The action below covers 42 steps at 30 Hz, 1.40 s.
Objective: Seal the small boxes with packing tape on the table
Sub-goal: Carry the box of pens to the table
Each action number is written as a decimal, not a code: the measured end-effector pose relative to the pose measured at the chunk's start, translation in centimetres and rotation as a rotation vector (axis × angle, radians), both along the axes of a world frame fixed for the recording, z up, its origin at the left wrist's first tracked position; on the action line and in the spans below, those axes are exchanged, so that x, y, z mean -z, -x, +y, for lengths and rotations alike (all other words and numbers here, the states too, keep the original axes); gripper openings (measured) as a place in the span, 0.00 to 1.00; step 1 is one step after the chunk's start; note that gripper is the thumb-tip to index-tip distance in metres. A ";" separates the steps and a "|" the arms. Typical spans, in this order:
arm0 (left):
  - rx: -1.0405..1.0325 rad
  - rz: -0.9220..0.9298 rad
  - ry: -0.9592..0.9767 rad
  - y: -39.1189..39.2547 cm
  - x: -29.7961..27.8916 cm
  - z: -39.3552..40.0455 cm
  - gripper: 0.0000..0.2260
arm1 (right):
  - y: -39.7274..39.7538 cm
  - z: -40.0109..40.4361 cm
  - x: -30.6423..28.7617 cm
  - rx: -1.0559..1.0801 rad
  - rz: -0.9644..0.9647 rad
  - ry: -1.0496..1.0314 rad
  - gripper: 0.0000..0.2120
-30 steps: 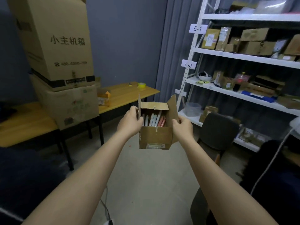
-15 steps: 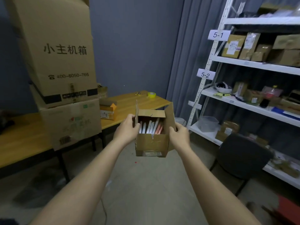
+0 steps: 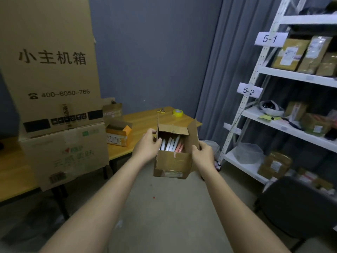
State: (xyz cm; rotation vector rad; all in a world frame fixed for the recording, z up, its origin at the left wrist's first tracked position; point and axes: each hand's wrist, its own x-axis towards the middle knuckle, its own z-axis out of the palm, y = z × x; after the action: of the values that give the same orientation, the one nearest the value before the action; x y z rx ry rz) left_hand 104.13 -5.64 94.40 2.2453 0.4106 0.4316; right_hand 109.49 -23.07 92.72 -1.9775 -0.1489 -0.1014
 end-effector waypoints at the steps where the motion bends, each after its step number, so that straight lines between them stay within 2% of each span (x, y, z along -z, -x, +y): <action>1: -0.004 0.008 0.001 -1.1 -0.1 0.2 0.18 | -1.1 0.1 -0.2 -0.017 -0.006 -0.006 0.10; 9: -0.036 0.028 0.017 -10.9 0.4 0.2 0.19 | -11.8 0.4 -0.3 -0.050 -0.028 0.026 0.09; 20: -0.042 0.045 0.038 -22.5 1.9 5.1 0.17 | -23.9 4.8 1.2 -0.066 0.004 0.076 0.08; 25: -0.003 0.029 0.057 -29.4 2.3 8.1 0.17 | -30.5 7.5 1.6 -0.008 0.003 0.069 0.15; 32: 0.013 0.056 0.073 -37.5 3.0 10.5 0.18 | -38.0 9.7 2.4 -0.015 0.048 0.069 0.11; 38: -0.043 0.038 0.081 -45.4 3.7 12.2 0.18 | -47.0 11.8 2.8 -0.067 0.036 0.087 0.07; 42: -0.114 0.036 0.078 -50.0 3.7 13.6 0.17 | -53.0 13.9 3.3 -0.124 0.058 0.055 0.12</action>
State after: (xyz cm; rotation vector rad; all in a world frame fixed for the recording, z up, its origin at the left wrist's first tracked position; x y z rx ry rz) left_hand 154.16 7.91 90.73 2.1636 0.5665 0.4272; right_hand 162.53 -9.20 89.43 -2.0189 -0.2381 0.0412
